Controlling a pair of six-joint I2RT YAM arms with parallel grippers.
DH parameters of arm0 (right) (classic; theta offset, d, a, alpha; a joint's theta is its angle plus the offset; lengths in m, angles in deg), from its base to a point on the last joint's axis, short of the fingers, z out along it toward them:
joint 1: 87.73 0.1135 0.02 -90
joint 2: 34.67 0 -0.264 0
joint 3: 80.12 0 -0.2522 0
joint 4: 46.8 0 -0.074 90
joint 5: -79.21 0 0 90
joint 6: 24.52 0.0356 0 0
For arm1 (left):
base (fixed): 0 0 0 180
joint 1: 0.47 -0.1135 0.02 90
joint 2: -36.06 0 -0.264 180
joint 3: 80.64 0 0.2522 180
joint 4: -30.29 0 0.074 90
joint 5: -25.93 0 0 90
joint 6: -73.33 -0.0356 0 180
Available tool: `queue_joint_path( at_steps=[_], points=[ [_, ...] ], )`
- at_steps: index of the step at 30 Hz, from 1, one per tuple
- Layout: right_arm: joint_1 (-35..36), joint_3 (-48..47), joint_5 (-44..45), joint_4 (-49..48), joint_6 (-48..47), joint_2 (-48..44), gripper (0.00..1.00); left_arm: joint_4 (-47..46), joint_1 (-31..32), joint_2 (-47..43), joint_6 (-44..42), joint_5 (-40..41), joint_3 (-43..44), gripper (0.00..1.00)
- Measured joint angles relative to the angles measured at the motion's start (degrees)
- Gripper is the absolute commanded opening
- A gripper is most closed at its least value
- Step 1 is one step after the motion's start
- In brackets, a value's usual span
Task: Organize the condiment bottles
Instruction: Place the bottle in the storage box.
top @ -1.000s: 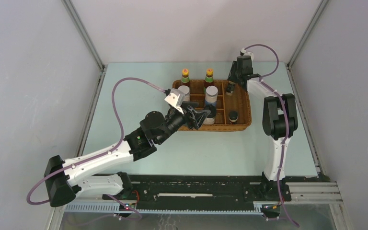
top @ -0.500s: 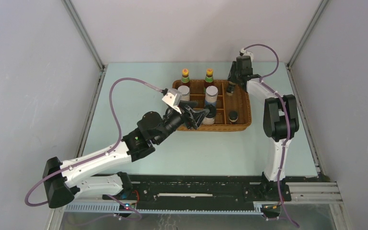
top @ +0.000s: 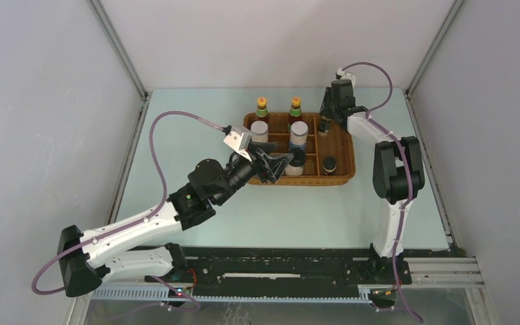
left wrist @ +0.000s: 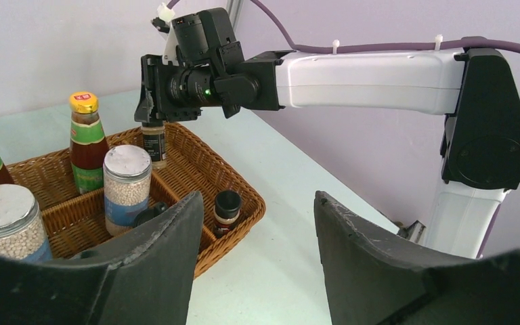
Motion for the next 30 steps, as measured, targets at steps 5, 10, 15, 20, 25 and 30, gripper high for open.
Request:
queue_joint_path(
  at_steps=[5,10,15,20,25,30],
  points=[
    [0.09,0.70,0.37,0.09,-0.04,0.00,0.52,0.11,0.15,-0.52,0.02,0.02,-0.57,0.66],
    [0.09,0.70,0.59,0.04,-0.07,0.00,0.52,0.13,0.22,-0.57,0.02,0.04,-0.57,0.66],
    [0.09,0.70,0.61,0.04,-0.09,0.00,0.45,0.13,0.24,-0.57,0.02,0.02,-0.57,0.66],
    [0.09,0.68,0.61,0.02,-0.17,0.00,0.39,0.52,0.26,-0.33,0.00,-0.13,-0.57,0.65],
    [0.09,0.66,0.61,0.02,-0.35,0.00,0.26,2.64,0.24,2.43,-0.13,-1.36,-0.37,0.65],
    [0.00,0.17,0.70,0.09,-0.81,0.00,0.13,8.52,-0.04,9.38,-1.01,-3.96,2.51,0.63]
  ],
)
